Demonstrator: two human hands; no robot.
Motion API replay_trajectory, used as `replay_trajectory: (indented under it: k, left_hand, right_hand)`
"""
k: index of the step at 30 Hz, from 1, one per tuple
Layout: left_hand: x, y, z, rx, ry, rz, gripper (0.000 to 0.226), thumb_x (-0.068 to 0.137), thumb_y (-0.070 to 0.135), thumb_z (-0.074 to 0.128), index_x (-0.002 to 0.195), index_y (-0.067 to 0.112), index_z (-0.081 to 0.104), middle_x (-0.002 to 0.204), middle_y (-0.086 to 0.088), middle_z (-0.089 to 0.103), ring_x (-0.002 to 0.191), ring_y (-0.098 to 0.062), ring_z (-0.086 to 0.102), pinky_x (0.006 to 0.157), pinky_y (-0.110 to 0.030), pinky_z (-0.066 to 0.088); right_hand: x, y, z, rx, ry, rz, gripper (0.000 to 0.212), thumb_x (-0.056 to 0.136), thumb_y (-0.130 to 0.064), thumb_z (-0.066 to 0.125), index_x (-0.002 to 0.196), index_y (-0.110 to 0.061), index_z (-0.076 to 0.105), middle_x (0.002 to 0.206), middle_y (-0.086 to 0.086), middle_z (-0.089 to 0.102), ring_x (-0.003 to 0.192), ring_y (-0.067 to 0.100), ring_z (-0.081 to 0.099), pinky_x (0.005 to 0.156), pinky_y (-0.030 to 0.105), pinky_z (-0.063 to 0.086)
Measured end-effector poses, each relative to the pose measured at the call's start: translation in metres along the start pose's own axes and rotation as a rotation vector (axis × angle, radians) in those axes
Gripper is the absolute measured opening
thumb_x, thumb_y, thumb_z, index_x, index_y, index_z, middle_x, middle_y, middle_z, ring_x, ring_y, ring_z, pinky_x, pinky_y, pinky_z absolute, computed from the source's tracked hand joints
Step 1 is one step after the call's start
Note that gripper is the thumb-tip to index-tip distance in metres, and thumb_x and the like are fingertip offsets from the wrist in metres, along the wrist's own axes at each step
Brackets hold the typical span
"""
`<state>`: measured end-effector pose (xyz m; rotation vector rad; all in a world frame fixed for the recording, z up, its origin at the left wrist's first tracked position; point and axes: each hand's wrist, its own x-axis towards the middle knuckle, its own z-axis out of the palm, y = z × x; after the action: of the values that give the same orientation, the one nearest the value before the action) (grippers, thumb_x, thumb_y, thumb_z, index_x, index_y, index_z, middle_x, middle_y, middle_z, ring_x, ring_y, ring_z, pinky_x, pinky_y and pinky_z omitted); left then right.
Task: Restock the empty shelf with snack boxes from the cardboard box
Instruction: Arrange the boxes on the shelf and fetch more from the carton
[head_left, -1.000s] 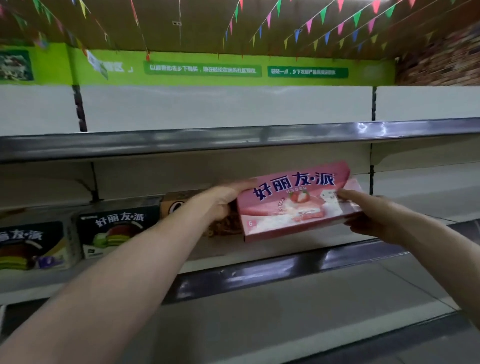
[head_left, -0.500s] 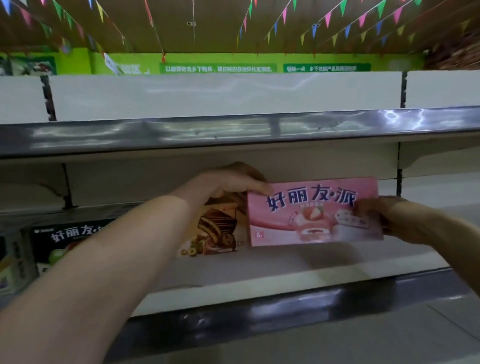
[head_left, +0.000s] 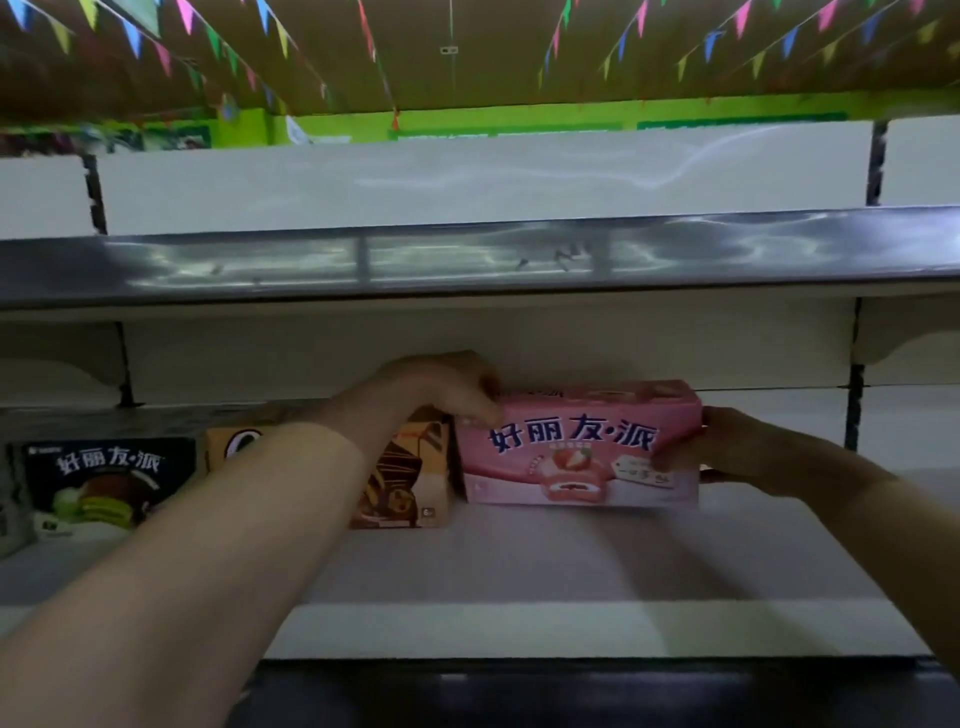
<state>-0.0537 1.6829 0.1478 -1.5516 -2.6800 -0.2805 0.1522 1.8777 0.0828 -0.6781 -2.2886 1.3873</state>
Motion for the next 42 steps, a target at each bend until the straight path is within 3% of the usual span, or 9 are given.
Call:
replay_trajectory:
  k: [6,12,16,18,21,26,32,36,42]
  left_hand:
    - [0.011,0.007,0.025,0.053,0.017,-0.118,0.052,0.08,0.029,0.071,0.126,0.015,0.051,0.123,-0.004,0.058,0.104,-0.022,0.058,0.08,-0.03,0.05]
    - [0.018,0.014,0.043,0.321,0.106,-0.16,0.075,0.08,0.039,0.072,0.141,0.016,0.036,0.136,-0.01,0.036,0.118,-0.029,0.048,0.103,-0.043,0.034]
    - [0.019,0.016,0.051,0.441,0.175,-0.175,0.07,0.082,0.041,0.068,0.138,0.013,0.038,0.134,-0.011,0.038,0.118,-0.03,0.048,0.103,-0.045,0.032]
    - [0.02,0.016,0.056,0.497,0.224,-0.19,0.069,0.083,0.042,0.067,0.138,0.012,0.038,0.136,-0.011,0.039,0.12,-0.031,0.046,0.103,-0.046,0.031]
    - [0.017,0.021,0.061,0.579,0.237,-0.195,0.073,0.085,0.042,0.065,0.143,0.013,0.031,0.141,-0.012,0.039,0.126,-0.032,0.04,0.11,-0.052,0.026]
    - [0.015,0.034,0.07,0.639,0.256,-0.204,0.088,0.082,0.047,0.067,0.147,0.015,0.018,0.139,-0.015,0.043,0.128,-0.034,0.039,0.113,-0.056,0.019]
    - [0.024,0.031,0.076,0.65,0.286,-0.238,0.076,0.086,0.047,0.064,0.142,0.014,0.026,0.136,-0.016,0.045,0.126,-0.034,0.041,0.112,-0.056,0.019]
    - [0.026,0.031,0.079,0.621,0.312,-0.245,0.07,0.089,0.043,0.061,0.143,0.014,0.027,0.137,-0.016,0.045,0.126,-0.034,0.041,0.112,-0.055,0.02]
    - [0.01,0.03,0.074,0.498,0.313,-0.235,0.076,0.086,0.041,0.066,0.146,0.017,0.025,0.141,-0.014,0.038,0.132,-0.033,0.033,0.112,-0.057,0.016]
  right_hand:
    - [0.033,0.019,-0.002,-0.019,-0.049,0.013,0.046,0.075,0.005,0.075,0.119,-0.004,0.061,0.109,0.015,0.069,0.102,0.03,0.065,0.087,0.043,0.053]
    - [0.038,0.015,0.006,-0.026,0.01,-0.094,0.056,0.073,0.014,0.071,0.118,-0.017,0.058,0.107,0.012,0.068,0.1,0.031,0.064,0.08,0.046,0.055]
    - [0.061,0.027,0.012,-0.179,0.187,-0.153,0.089,0.045,-0.023,0.08,0.129,-0.017,0.051,0.112,0.008,0.067,0.106,0.03,0.063,0.088,0.049,0.054]
    - [0.052,0.019,0.019,-0.241,0.256,-0.123,0.1,0.056,-0.017,0.083,0.142,-0.016,0.031,0.12,0.011,0.061,0.111,0.034,0.059,0.095,0.047,0.049]
    - [0.037,0.008,0.028,-0.429,0.352,-0.137,0.099,0.076,-0.013,0.076,0.149,-0.018,0.009,0.13,0.022,0.045,0.114,0.041,0.052,0.095,0.048,0.045]
    - [0.03,-0.014,0.051,-1.007,0.441,-0.446,0.087,0.083,-0.035,0.07,0.151,-0.023,0.017,0.153,0.012,0.025,0.139,0.032,0.027,0.111,0.046,0.027]
    - [0.038,-0.017,0.082,-1.115,0.329,-0.473,0.079,0.088,-0.055,0.055,0.149,-0.02,0.018,0.145,0.008,0.032,0.137,0.028,0.026,0.115,0.043,0.019]
    - [0.039,-0.013,0.08,-1.182,0.336,-0.452,0.08,0.09,-0.05,0.053,0.151,-0.017,0.012,0.148,0.009,0.027,0.139,0.029,0.023,0.116,0.044,0.017]
    - [0.03,-0.027,0.084,-1.13,0.296,-0.427,0.074,0.09,-0.049,0.056,0.148,-0.018,0.022,0.144,0.011,0.035,0.135,0.032,0.03,0.113,0.046,0.025]
